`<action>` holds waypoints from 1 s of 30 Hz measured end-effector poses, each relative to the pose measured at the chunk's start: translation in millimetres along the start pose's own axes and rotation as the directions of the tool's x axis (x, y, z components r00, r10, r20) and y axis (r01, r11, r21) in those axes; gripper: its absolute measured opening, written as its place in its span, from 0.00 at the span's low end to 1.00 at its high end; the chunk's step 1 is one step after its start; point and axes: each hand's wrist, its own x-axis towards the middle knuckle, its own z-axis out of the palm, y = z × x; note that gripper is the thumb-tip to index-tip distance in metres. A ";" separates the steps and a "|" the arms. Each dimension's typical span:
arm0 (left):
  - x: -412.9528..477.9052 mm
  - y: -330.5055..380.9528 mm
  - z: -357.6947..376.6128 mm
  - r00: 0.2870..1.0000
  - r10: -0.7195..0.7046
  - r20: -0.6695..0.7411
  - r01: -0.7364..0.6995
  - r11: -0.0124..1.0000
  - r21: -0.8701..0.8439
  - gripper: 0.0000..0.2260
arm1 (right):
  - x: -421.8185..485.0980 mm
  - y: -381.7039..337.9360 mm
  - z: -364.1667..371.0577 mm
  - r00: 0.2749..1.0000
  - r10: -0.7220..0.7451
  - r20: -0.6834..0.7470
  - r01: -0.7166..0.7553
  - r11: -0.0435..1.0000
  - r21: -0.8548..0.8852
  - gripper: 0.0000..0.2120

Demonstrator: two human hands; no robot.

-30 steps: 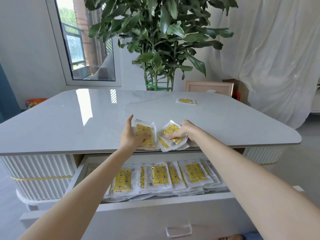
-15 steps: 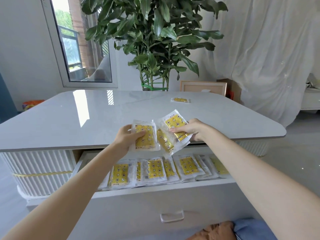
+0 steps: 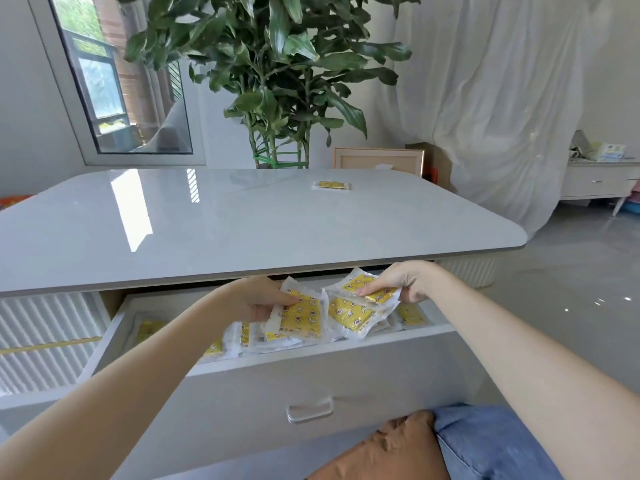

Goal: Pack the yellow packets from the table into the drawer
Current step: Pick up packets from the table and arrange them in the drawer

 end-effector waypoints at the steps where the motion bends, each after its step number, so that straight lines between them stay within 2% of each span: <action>1: 6.2 -0.6 3.9 1.000 -0.025 -0.003 0.025 1.000 -0.017 0.07 | 6.2 3.9 -2.9 1.000 0.014 -0.017 -0.013 1.000 0.013 0.03; 2: 12.0 -0.7 8.5 0.999 -0.050 -0.015 0.050 0.999 -0.020 0.05 | 8.9 8.0 -5.1 0.999 0.020 -0.041 -0.019 1.000 0.024 0.05; 5: 31.9 -0.9 23.7 0.994 -0.093 -0.059 0.094 0.995 0.015 0.03 | 21.5 19.2 -16.5 0.988 0.037 -0.148 -0.027 0.997 0.069 0.22; 8: 53.4 -1.5 39.6 0.990 -0.112 -0.088 0.116 0.993 0.037 0.08 | 30.3 27.4 -30.0 0.953 0.006 -0.302 0.040 0.988 0.146 0.15; 10: 68.4 -1.2 48.8 0.988 -0.121 -0.095 0.123 0.992 0.015 0.12 | 37.6 31.3 -41.0 0.903 -0.026 -0.428 0.079 0.991 0.105 0.21; 12: 81.5 -0.3 57.0 0.986 -0.132 -0.106 0.130 0.991 -0.020 0.12 | 46.0 32.0 -49.8 0.840 -0.070 -0.538 0.063 0.998 -0.032 0.29; 13: 88.7 0.2 60.6 0.984 -0.135 -0.114 0.132 0.991 -0.035 0.12 | 49.5 32.2 -53.0 0.813 -0.079 -0.577 0.022 0.994 -0.105 0.28; 16: 107.3 2.0 69.9 0.978 -0.138 -0.158 0.135 0.990 -0.028 0.09 | 56.8 35.8 -58.0 0.747 -0.136 -0.651 -0.050 0.965 -0.258 0.17; 19: 123.6 1.2 75.7 0.971 -0.140 -0.196 0.136 0.990 -0.034 0.05 | 74.4 45.8 -60.9 0.679 -0.201 -0.706 -0.092 0.930 -0.355 0.15; 23: 135.6 0.1 79.8 0.967 -0.117 -0.226 0.116 0.993 -0.014 0.04 | 87.2 57.2 -60.9 0.628 -0.262 -0.733 -0.156 0.880 -0.448 0.11; 25: 136.3 1.8 81.2 0.967 -0.108 -0.230 0.102 0.994 -0.040 0.02 | 89.3 60.6 -63.2 0.638 -0.265 -0.723 -0.150 0.879 -0.454 0.15; 27: 137.9 2.0 80.1 0.967 -0.105 -0.233 0.087 0.993 -0.086 0.02 | 89.4 60.4 -65.8 0.702 -0.218 -0.678 -0.117 0.904 -0.411 0.15; 29: 137.2 0.0 78.1 0.968 -0.094 -0.233 0.074 0.993 -0.093 0.05 | 88.5 58.6 -65.6 0.764 -0.150 -0.628 -0.089 0.939 -0.332 0.06; 30: 136.7 -1.2 76.9 0.969 -0.090 -0.229 0.071 0.993 -0.093 0.07 | 88.4 58.5 -64.2 0.773 -0.142 -0.619 -0.084 0.943 -0.322 0.03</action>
